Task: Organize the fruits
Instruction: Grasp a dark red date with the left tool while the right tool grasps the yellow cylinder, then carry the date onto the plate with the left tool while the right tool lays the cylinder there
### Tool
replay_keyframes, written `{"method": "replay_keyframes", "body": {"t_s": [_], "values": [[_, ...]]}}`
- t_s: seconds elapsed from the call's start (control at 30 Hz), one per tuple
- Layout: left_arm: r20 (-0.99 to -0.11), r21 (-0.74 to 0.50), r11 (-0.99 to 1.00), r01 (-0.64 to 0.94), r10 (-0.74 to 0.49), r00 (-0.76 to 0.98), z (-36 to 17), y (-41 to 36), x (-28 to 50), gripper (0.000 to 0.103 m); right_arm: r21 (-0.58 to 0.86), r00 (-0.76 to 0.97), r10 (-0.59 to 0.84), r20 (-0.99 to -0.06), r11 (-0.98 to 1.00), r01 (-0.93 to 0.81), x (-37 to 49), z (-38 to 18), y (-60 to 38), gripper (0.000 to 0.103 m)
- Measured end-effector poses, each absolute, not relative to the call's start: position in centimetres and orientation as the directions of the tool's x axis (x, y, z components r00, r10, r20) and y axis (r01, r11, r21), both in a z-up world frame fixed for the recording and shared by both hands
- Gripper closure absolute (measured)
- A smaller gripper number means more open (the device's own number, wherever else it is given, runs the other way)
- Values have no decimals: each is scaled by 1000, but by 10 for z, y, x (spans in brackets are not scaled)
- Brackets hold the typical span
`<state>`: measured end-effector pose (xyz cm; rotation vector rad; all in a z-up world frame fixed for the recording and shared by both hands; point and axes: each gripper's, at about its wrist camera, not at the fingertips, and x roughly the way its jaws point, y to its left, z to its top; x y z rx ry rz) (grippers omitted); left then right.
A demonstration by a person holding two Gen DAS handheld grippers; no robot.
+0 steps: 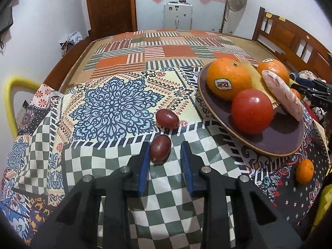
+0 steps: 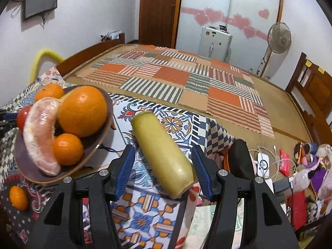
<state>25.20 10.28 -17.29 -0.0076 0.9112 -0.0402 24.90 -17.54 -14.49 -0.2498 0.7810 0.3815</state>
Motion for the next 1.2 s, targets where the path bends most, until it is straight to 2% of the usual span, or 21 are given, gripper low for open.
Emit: {"method": "replay_keyframes", "body": {"t_s": [0.1,0.17,0.23,0.43,0.57,0.6,1.07,1.2], "values": [[-792,-33,999,19,-37,610,-173,105,255,76,-73,630,235,-740,904,-422,253,-150,-176,50],[-791,-37,999,6,-33,611,-173,108,256,83,-64,617,236,-751,903,-424,257,-154,-176,49],[-785,-41,999,6,-36,618,-172,111,256,84,-62,607,235,-759,902,-427,260,-156,-176,49],[-762,-4,1000,24,-19,647,-169,103,247,84,-48,586,242,-773,899,-435,264,-159,-172,50],[-752,-11,999,38,-33,658,-166,100,238,84,-17,567,263,-781,898,-439,261,-158,-174,66],[-752,-16,999,40,-39,658,-166,99,237,84,-18,569,259,-781,901,-434,258,-158,-175,67],[-699,-40,994,100,-99,709,-133,77,193,84,-13,551,281,-786,883,-469,176,-154,-167,67],[-690,-43,991,124,-119,714,-128,66,186,84,-10,542,288,-790,877,-481,175,-153,-163,67]]}}
